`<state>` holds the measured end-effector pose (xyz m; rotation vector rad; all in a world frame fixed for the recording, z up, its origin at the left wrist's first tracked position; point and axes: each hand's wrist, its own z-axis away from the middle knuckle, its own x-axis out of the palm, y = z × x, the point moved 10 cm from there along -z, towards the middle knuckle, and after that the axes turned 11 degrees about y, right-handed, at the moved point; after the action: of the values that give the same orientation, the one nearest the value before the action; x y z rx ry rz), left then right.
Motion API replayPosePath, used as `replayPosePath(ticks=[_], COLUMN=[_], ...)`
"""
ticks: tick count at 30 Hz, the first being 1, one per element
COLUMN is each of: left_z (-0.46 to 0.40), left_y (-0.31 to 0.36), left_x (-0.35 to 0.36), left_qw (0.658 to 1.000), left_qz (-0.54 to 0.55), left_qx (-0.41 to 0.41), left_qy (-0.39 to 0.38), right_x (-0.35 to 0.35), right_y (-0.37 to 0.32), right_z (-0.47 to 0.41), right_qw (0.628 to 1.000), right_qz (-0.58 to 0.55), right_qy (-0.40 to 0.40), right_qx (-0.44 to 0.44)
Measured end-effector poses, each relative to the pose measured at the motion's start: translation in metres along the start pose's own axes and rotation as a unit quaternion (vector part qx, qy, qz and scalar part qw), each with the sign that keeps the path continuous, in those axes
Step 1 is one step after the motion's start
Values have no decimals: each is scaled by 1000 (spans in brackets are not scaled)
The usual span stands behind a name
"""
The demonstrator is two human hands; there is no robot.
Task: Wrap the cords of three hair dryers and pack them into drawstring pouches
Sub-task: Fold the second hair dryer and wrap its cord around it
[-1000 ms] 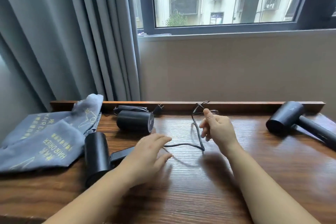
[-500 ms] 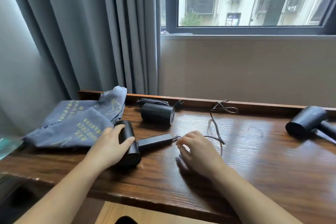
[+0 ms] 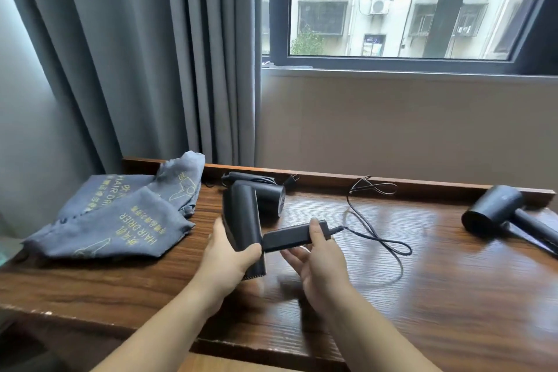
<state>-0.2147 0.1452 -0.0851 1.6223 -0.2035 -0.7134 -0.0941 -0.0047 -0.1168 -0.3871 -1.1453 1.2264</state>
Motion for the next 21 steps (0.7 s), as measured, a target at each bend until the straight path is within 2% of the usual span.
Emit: replayPosePath(ticks=[2, 4, 8, 12, 15, 21], left_z=[7, 12, 20, 31, 38, 41], left_y=[11, 23, 41, 51, 52, 55], left_x=[11, 17, 24, 37, 42, 49], left_qw=[999, 997, 992, 977, 970, 966], left_qz=[14, 28, 2, -15, -18, -18], left_qx=[30, 69, 123, 184, 199, 205], left_qy=[-14, -20, -26, -104, -137, -158], right_x=[-6, -14, -24, -22, -22, -16], right_y=[-10, -17, -36, -50, -48, -54], right_z=[2, 2, 3, 5, 4, 8], right_qw=[998, 996, 989, 963, 948, 935], right_qz=[-45, -28, 55, 165, 227, 265], right_qy=[9, 12, -12, -80, -118, -175], right_qx=[-39, -84, -138, -196, -188, -159])
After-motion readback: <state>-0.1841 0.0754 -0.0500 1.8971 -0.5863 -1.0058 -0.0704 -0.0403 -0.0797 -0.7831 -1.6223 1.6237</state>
